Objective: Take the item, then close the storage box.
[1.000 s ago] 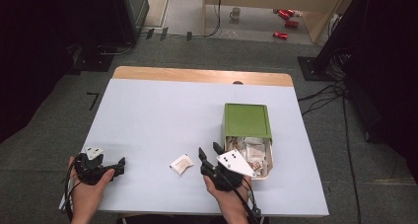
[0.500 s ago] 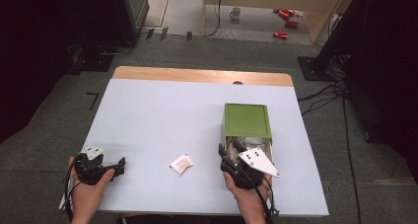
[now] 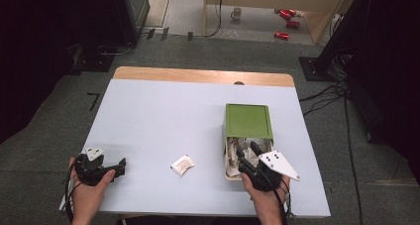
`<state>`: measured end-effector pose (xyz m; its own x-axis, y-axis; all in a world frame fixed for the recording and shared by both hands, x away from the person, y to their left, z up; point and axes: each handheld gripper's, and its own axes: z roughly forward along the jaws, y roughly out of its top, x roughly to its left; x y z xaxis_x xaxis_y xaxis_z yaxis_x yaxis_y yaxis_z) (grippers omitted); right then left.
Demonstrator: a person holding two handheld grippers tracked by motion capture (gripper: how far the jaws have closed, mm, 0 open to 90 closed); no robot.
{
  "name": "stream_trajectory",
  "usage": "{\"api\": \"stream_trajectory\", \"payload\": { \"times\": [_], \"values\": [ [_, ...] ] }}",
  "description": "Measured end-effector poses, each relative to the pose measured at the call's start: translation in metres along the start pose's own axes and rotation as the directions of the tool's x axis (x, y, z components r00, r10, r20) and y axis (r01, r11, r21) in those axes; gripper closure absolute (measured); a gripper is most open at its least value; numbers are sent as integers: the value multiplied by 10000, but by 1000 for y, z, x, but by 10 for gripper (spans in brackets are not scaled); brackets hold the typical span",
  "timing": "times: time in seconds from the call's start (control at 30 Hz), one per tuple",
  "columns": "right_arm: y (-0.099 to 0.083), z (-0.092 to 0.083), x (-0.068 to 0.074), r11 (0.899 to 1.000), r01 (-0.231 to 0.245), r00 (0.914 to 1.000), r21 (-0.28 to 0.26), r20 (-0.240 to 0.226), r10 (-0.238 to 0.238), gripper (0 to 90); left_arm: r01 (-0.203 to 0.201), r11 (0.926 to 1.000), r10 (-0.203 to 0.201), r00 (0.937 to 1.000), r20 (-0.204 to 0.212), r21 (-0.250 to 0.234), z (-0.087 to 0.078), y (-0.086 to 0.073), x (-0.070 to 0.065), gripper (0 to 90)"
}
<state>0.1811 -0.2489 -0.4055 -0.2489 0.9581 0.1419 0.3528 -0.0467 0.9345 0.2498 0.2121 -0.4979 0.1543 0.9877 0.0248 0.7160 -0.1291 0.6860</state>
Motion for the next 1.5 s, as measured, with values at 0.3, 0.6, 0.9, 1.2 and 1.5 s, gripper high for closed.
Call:
{"api": "stream_trajectory", "payload": {
  "times": [0.3, 0.6, 0.9, 1.2, 1.5],
  "values": [
    [-4, -10, -19, 10000, 70, 9992, -4, 383, -70, 503, -4, 10000, 4, 10000, -1, -7, 0, 0, 0, 0],
    [-14, -21, -41, 9998, -171, 9967, 33, 796, 168, 502, 0, 10000, 0, 10000, 3, -2, 0, 0, 0, 0],
    [-32, -29, -57, 9989, -410, 9957, 218, 840, 391, 495, -3, 10000, 3, 10000, 0, -1, 0, 0, 0, 0],
    [-50, -20, -61, 9975, -326, 9960, 623, 853, 273, 572, -1, 10000, 1, 10000, 3, 3, 0, 0, 0, 0],
    [-55, -20, -68, 9931, -986, 9897, 633, 1106, 912, 723, -1, 10000, 1, 10000, 0, 2, 0, 0, 0, 0]
  ]
}}
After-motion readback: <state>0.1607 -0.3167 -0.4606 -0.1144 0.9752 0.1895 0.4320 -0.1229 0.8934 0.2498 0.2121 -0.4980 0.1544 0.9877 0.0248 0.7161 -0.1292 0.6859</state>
